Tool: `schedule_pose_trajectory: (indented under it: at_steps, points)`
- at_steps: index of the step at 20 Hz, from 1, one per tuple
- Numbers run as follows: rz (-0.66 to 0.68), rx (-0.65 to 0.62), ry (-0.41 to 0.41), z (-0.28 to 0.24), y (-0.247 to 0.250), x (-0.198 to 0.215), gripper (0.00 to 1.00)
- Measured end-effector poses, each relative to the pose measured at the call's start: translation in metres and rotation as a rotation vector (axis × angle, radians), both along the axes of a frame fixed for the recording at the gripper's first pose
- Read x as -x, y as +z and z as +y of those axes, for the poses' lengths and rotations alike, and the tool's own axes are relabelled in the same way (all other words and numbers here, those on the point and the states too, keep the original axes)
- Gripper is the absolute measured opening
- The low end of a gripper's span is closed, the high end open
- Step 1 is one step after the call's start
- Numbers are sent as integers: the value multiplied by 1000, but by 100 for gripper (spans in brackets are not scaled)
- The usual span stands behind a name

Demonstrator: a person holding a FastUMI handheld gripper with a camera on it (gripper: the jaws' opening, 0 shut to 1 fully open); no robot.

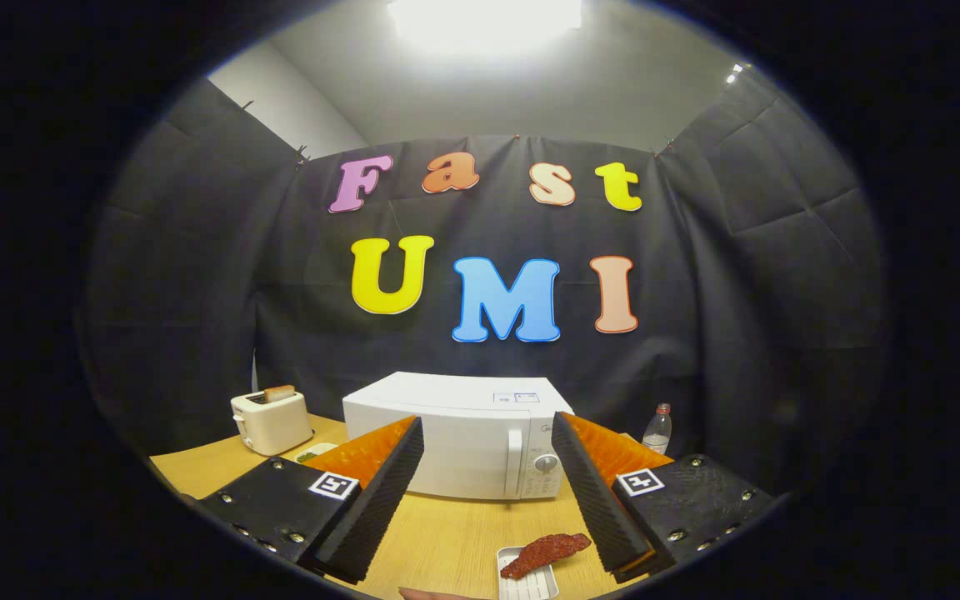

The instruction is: Open the microwave, put the food inside, and close the microwave door.

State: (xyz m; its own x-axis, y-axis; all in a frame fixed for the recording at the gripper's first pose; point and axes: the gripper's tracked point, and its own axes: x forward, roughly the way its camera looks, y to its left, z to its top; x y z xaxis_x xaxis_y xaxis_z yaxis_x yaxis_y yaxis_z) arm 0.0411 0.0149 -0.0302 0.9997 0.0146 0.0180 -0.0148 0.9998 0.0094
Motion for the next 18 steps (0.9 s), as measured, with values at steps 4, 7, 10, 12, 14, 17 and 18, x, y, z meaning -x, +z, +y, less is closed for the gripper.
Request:
schedule_pose_trajectory:
  at_steps: [4,7,10,12,14,17,18]
  points:
    - [-35,5,-24,-12,-20,-37,97]
    - [-25,8,-23,-16,-42,-71,97]
    - [11,22,-12,-13,-66,-101,97]
    - [21,-2,-10,-13,-79,-119,97]
    - [45,-26,-34,-19,-94,-141,97]
    - [80,-33,-38,-18,-114,-169,97]
    - [91,-31,-48,-21,-123,-178,97]
